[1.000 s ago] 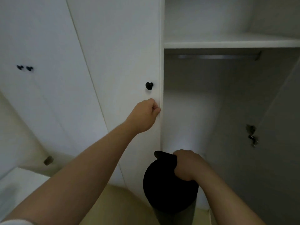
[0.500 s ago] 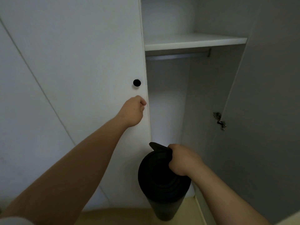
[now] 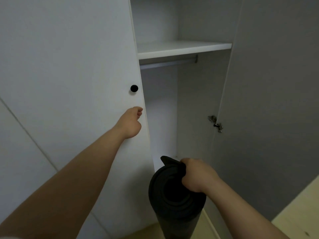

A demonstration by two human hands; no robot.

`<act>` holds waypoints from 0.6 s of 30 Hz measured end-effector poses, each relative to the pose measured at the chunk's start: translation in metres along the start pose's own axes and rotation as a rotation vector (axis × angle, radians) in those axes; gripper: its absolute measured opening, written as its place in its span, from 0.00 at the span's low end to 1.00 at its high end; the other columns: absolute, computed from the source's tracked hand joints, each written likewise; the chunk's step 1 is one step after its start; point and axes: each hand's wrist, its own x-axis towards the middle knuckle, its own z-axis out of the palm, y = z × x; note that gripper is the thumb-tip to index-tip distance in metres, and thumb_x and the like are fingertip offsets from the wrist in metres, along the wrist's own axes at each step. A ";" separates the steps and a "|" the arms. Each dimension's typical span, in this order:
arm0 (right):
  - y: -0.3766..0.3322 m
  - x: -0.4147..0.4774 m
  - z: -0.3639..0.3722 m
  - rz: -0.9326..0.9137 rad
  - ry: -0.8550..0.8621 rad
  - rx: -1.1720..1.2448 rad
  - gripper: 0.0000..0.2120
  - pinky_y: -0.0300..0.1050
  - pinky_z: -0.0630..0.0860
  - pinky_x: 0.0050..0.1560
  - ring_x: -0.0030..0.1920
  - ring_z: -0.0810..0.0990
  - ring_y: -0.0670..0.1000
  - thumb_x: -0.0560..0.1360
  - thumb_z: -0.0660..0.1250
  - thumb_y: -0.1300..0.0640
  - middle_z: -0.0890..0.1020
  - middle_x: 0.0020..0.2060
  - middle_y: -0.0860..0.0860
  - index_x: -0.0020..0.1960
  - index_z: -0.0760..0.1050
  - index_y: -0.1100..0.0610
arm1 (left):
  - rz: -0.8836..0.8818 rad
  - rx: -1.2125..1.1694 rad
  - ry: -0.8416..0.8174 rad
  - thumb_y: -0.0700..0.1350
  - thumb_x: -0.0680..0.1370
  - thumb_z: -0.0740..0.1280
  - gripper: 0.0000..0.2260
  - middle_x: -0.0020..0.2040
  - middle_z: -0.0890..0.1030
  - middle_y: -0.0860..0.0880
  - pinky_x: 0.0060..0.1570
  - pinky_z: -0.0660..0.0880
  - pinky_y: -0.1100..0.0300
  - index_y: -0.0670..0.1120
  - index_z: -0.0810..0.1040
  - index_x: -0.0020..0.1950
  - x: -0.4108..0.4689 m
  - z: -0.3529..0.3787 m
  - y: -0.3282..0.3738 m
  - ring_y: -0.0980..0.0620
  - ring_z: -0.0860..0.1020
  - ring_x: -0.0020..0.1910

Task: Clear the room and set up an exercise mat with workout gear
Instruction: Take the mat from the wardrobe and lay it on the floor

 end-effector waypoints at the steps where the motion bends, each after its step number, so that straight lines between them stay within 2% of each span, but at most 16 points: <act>1: 0.003 -0.002 0.000 0.012 0.000 0.007 0.18 0.46 0.75 0.49 0.56 0.79 0.56 0.72 0.63 0.58 0.79 0.56 0.52 0.61 0.75 0.50 | 0.000 0.010 -0.008 0.29 0.75 0.61 0.29 0.71 0.72 0.44 0.62 0.65 0.65 0.42 0.65 0.76 0.000 -0.001 0.001 0.48 0.72 0.69; 4: 0.012 -0.010 -0.001 0.051 -0.007 0.027 0.19 0.47 0.77 0.51 0.56 0.79 0.56 0.72 0.63 0.57 0.80 0.56 0.51 0.62 0.74 0.48 | 0.073 0.148 -0.068 0.34 0.76 0.63 0.30 0.74 0.70 0.44 0.69 0.66 0.60 0.43 0.62 0.78 -0.006 0.001 0.012 0.47 0.70 0.71; 6: 0.022 -0.017 -0.005 0.082 0.003 0.034 0.19 0.46 0.76 0.52 0.58 0.79 0.57 0.73 0.63 0.56 0.79 0.57 0.52 0.64 0.74 0.48 | 0.222 0.262 -0.107 0.37 0.79 0.63 0.27 0.72 0.72 0.47 0.69 0.68 0.56 0.47 0.65 0.77 -0.015 0.008 0.037 0.48 0.73 0.68; 9: 0.038 -0.029 -0.012 0.140 0.018 0.055 0.18 0.47 0.76 0.51 0.57 0.79 0.57 0.72 0.64 0.55 0.79 0.57 0.52 0.62 0.74 0.48 | 0.587 0.402 -0.125 0.39 0.80 0.60 0.23 0.72 0.73 0.51 0.66 0.71 0.53 0.51 0.66 0.76 -0.041 0.021 0.101 0.49 0.74 0.66; 12: 0.057 -0.045 -0.021 0.215 0.041 0.077 0.16 0.49 0.78 0.50 0.56 0.80 0.58 0.70 0.64 0.54 0.80 0.55 0.53 0.58 0.74 0.47 | 1.083 0.490 -0.095 0.36 0.77 0.59 0.27 0.74 0.71 0.49 0.70 0.67 0.52 0.47 0.67 0.76 -0.069 0.041 0.170 0.47 0.69 0.73; 14: 0.070 -0.058 -0.027 0.268 0.072 0.081 0.15 0.50 0.79 0.50 0.55 0.80 0.58 0.69 0.64 0.53 0.81 0.54 0.53 0.55 0.74 0.47 | 1.369 0.561 -0.034 0.37 0.75 0.54 0.28 0.76 0.69 0.46 0.73 0.64 0.49 0.44 0.67 0.76 -0.083 0.059 0.210 0.46 0.64 0.77; 16: 0.082 -0.073 -0.032 0.317 0.111 0.082 0.13 0.52 0.80 0.50 0.54 0.81 0.58 0.69 0.64 0.52 0.81 0.53 0.52 0.54 0.74 0.47 | 1.537 0.719 0.003 0.39 0.76 0.46 0.30 0.80 0.61 0.45 0.77 0.56 0.46 0.44 0.60 0.79 -0.093 0.080 0.248 0.45 0.55 0.80; 18: 0.094 -0.086 -0.036 0.366 0.149 0.084 0.14 0.51 0.79 0.50 0.54 0.81 0.58 0.69 0.64 0.52 0.82 0.54 0.52 0.55 0.75 0.47 | 1.625 0.862 0.010 0.40 0.76 0.42 0.31 0.82 0.52 0.45 0.78 0.49 0.45 0.44 0.53 0.81 -0.099 0.101 0.285 0.45 0.47 0.81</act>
